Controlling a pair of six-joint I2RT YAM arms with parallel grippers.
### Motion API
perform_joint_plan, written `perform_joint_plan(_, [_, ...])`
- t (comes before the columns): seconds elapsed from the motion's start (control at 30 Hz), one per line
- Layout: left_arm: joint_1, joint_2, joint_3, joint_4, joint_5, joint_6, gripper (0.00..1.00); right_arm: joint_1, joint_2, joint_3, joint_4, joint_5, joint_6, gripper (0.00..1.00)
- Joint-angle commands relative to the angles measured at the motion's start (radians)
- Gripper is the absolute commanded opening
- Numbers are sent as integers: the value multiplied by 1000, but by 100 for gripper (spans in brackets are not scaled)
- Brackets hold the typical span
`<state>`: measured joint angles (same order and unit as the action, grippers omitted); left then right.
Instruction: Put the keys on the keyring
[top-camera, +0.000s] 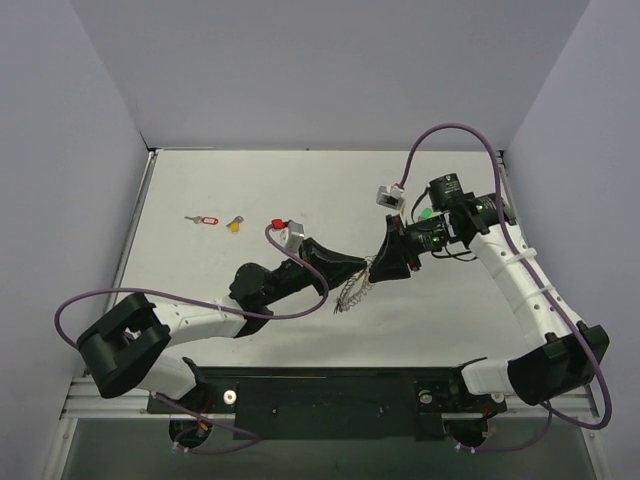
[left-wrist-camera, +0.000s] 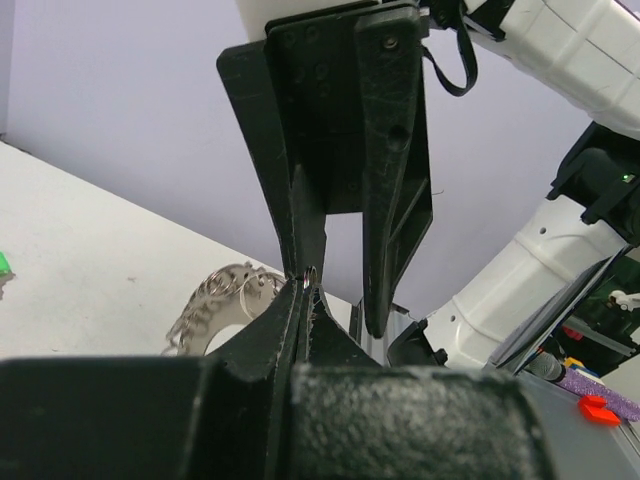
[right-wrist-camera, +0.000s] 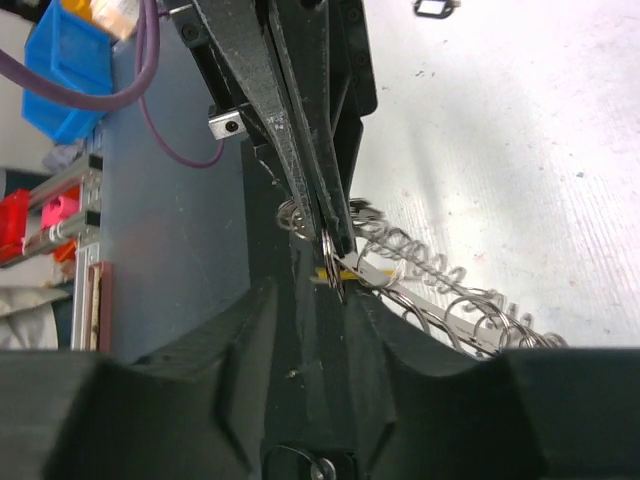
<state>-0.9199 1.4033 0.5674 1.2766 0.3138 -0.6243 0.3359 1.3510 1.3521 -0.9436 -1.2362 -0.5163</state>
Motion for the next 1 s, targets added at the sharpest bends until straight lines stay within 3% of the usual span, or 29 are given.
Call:
perform_joint_plan(0.0, [9, 3, 25, 297, 21, -8, 0, -60, -122, -40, 39, -5, 10, 38])
perform_joint_plan(0.2, [10, 2, 9, 280, 64, -14, 0, -161, -211, -42, 11, 24, -45, 57])
perform_joint_plan(0.3, [-8, 5, 22, 268, 48, -17, 0, -161, -214, -22, -99, 26, -215, 60])
perform_joint_plan(0.37, [-25, 10, 35, 244, 25, -5, 0, -158, -201, 2, -127, 26, -234, 60])
perform_joint_plan(0.53, [-68, 51, 65, 279, -28, 23, 0, -111, -182, 36, -100, 66, -153, 52])
perform_joint_plan(0.7, [-83, 121, 112, 368, -53, 2, 0, -106, -181, 31, 11, 122, 45, 42])
perform_joint_plan(0.97, [-89, 149, 157, 368, -81, 21, 0, -189, -204, 29, -9, 115, 30, 38])
